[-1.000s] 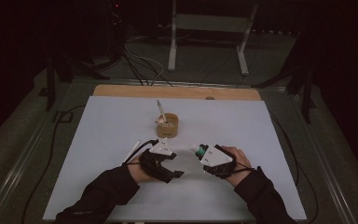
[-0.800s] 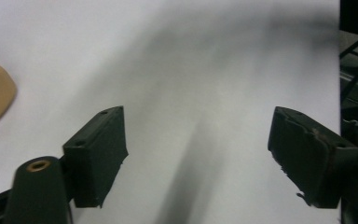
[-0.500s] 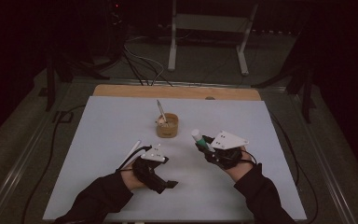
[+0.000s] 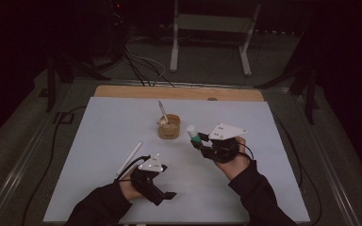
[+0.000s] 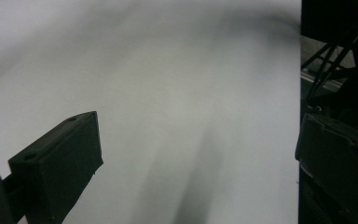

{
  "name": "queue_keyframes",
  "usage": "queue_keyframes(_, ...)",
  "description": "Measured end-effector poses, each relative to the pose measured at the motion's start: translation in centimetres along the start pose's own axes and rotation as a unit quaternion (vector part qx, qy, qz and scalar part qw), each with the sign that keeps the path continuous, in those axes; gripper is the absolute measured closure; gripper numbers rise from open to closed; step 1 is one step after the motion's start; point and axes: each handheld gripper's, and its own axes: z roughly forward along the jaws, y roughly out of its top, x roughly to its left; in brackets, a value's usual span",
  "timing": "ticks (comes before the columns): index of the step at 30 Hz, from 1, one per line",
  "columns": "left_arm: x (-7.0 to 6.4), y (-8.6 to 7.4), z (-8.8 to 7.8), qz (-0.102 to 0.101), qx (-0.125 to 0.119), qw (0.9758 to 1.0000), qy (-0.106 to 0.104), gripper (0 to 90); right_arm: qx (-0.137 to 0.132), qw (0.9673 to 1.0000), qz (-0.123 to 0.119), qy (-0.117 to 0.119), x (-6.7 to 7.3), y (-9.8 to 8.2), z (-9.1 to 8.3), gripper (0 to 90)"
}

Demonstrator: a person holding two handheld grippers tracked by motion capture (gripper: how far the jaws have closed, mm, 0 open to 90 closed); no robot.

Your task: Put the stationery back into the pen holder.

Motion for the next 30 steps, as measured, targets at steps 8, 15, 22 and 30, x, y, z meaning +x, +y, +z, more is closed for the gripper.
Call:
queue_keyframes(8,-0.3,-0.6,-0.1,-0.002,-0.008,1.0,-0.003,0.2,-0.028,0.9989,0.035,0.01,-0.5,1.2,0.9,65.2)
queue_keyframes(15,-0.3,-1.0,-0.3,-0.007,-0.025,0.9996,-0.008,0.2,-0.047,0.9972,0.057,0.012,-0.8,2.3,1.8,65.2)
queue_keyframes(22,-0.2,-1.5,-0.4,-0.005,-0.036,0.9993,0.003,0.3,-0.053,0.9962,0.067,0.015,-1.1,3.1,3.3,65.2)
queue_keyframes(30,-0.1,-1.9,-0.4,-0.01,-0.037,0.9993,0.003,0.3,-0.057,0.9949,0.082,0.015,-1.7,3.6,5.0,65.2)
